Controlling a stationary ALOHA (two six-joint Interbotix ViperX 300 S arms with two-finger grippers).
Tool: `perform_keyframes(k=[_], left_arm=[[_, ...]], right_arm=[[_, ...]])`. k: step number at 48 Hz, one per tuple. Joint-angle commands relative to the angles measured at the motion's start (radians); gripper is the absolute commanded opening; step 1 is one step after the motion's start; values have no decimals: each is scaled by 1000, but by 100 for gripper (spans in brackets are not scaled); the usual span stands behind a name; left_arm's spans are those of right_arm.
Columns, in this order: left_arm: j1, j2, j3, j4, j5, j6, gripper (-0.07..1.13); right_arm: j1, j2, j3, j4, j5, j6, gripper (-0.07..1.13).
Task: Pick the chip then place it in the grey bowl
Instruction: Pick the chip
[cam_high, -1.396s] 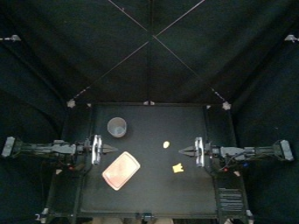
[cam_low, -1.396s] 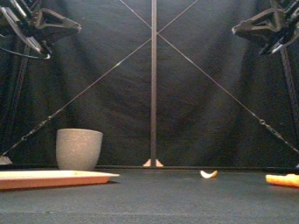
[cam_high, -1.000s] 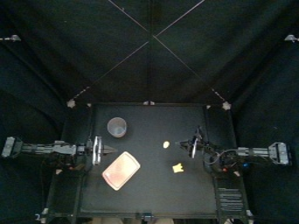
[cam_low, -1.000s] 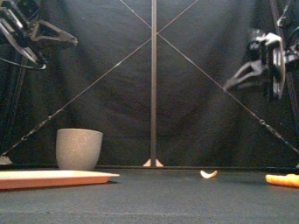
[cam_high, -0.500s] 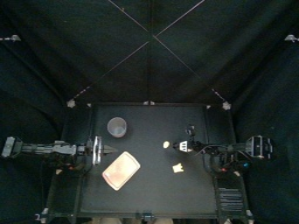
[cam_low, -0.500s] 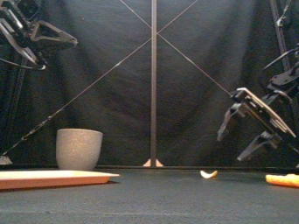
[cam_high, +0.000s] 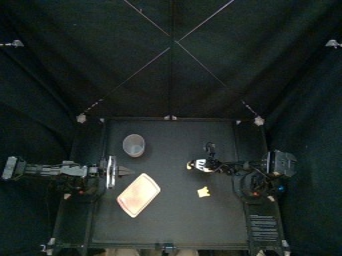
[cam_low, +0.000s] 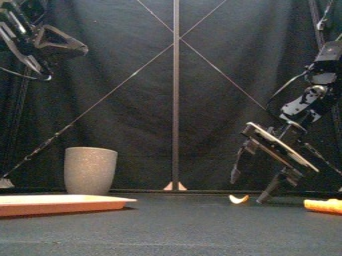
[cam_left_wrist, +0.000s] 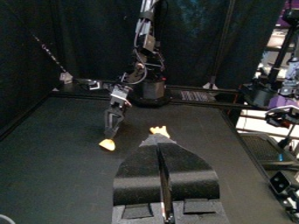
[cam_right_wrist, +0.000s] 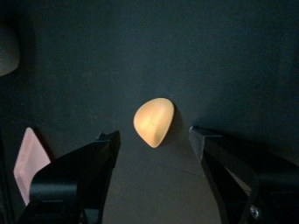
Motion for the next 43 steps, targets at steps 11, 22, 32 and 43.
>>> perform_keyframes(k=[11, 22, 32, 43], left_arm=[[6, -29, -21, -2, 37, 2, 1], [6, -35, -23, 0, 38, 2, 1], [6, -37, -21, -2, 43, 2, 1], [8, -37, -21, -2, 43, 2, 1]], right_arm=[[2, 29, -55, 11, -2, -2, 95], [3, 67, -78, 5, 6, -2, 91], [5, 78, -101, -15, 35, -3, 67], [17, 64, -150, -84, 57, -5, 42]])
